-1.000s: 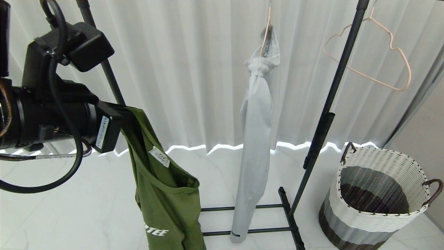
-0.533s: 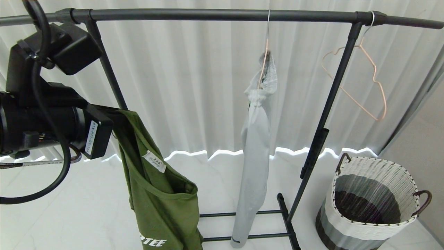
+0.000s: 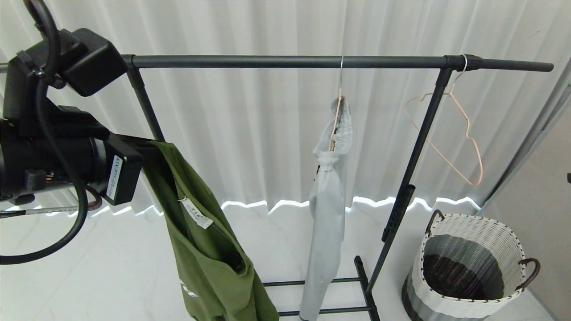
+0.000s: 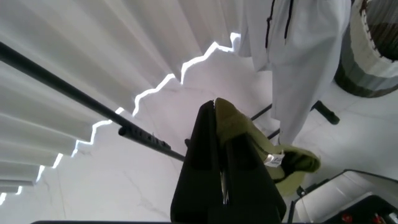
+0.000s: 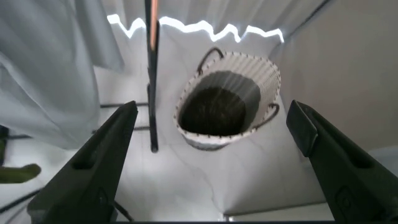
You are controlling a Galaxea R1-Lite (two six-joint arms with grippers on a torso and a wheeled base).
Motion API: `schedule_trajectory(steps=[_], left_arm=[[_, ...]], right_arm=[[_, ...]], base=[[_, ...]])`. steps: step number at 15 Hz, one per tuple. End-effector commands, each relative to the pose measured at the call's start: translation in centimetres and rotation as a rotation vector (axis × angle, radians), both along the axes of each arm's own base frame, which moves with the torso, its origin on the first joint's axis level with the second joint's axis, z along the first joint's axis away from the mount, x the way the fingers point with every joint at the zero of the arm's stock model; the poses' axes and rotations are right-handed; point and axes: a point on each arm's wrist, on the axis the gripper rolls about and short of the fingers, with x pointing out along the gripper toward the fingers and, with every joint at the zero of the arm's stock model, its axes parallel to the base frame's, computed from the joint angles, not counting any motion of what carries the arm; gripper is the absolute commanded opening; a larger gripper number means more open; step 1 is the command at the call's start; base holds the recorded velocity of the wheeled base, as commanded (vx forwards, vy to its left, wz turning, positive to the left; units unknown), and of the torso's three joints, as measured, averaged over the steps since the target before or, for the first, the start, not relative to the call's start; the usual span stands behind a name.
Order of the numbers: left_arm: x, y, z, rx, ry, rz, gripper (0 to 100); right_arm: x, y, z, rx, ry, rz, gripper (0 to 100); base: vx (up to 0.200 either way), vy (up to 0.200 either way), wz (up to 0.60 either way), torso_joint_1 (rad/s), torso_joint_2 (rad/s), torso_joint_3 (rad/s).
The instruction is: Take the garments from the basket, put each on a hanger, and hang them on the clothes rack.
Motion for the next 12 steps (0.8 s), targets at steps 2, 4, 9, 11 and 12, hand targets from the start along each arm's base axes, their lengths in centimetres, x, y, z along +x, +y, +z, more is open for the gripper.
schedule_trajectory(steps=[2, 4, 9, 11, 12], left_arm=[[0.2, -0.1, -0.1, 0.003, 0.007, 0.005, 0], [0.2, -0.1, -0.2, 0.0, 0.01, 0.007, 0], [0.1, 0.0, -0.3, 0.001, 0.014, 0.006, 0], [0.0, 0.0, -0.5, 0.003, 0.02, 0.004, 0], [0.0, 0.0, -0.6, 0.004, 0.023, 0.004, 0]], right_arm=[[0.7, 0.2, -0.6, -0.003, 0.015, 0.003, 100], [1.0, 0.2, -0.6, 0.015, 0.013, 0.029, 100], [1.6, 0.4, -0.8, 0.036, 0.037, 0.073, 100], [2.9, 0.6, -1.1, 0.051, 0.045, 0.072, 100], [3.9, 0.8, -1.4, 0.057, 0.049, 0.065, 100]], base=[[0.1, 0.0, 0.0, 0.073, -0.16, -0.093], [0.2, 0.0, 0.0, 0.022, -0.05, -0.024], [0.2, 0.0, 0.0, 0.016, 0.0, -0.008], [0.1, 0.0, 0.0, -0.001, 0.0, -0.004], [0.0, 0.0, 0.0, 0.0, 0.0, 0.0]])
